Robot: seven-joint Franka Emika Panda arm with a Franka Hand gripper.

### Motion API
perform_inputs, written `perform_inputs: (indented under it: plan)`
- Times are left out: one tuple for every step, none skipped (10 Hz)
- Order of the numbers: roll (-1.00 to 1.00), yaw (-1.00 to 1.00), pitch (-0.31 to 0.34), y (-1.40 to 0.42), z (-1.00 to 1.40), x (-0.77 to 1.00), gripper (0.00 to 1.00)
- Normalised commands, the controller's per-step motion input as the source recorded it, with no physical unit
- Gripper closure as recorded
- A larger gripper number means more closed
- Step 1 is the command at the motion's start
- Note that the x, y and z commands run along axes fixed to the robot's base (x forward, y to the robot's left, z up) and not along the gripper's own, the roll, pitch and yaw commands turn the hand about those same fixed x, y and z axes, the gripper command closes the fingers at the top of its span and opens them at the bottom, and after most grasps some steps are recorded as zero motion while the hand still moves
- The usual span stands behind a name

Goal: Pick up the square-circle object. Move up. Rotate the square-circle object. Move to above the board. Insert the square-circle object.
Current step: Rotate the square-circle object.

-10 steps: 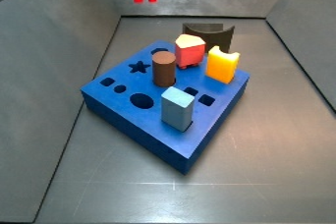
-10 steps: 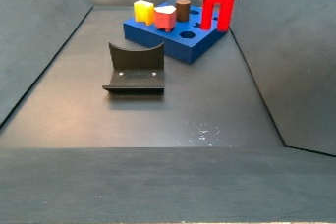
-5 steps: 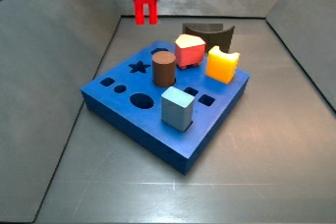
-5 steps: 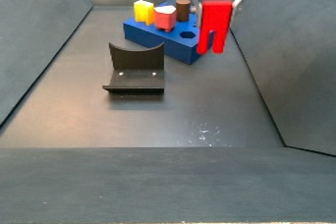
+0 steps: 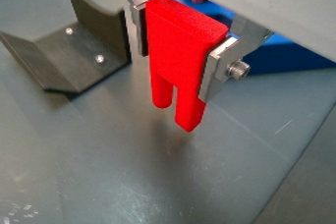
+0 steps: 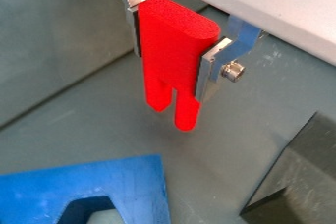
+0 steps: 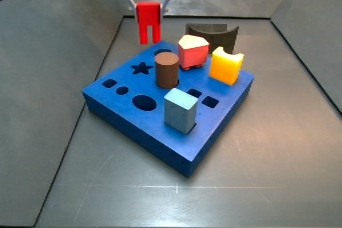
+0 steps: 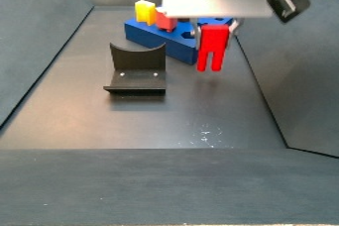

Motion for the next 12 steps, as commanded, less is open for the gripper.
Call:
perform_inputs:
  plan:
    - [0.06,-0.04,-0.032,0.02,-0.36,0.02,1.00]
    - [0.07,-0.04,-0.027,0.02,-0.23,0.03,1.00]
    - [0.07,-0.04,-0.022,0.00,0.00,0.00,0.00]
    - [0.07,-0.04,0.003,0.00,1.00,0.00,0.00]
    - [0.07,-0.04,0.019,0.00,1.00,-0.02,0.00]
    - [0.06,-0.03,0.036,0.00,1.00,-0.03,0.00]
    - [0.04,-0.03,0.048,-0.01,0.96,-0.03,0.00]
    - [0.02,-0.02,0.055,-0.01,0.75,-0.02,0.00]
    - [0.01,-0.01,0.056,-0.01,0.58,-0.02,0.00]
    - [-0.01,0.00,0.054,-0.01,0.40,-0.01,0.00]
    - [-0.02,0.00,0.060,-0.01,0.23,-0.01,0.00]
    - [0.00,1.00,0.005,0.00,0.00,0.00,0.00]
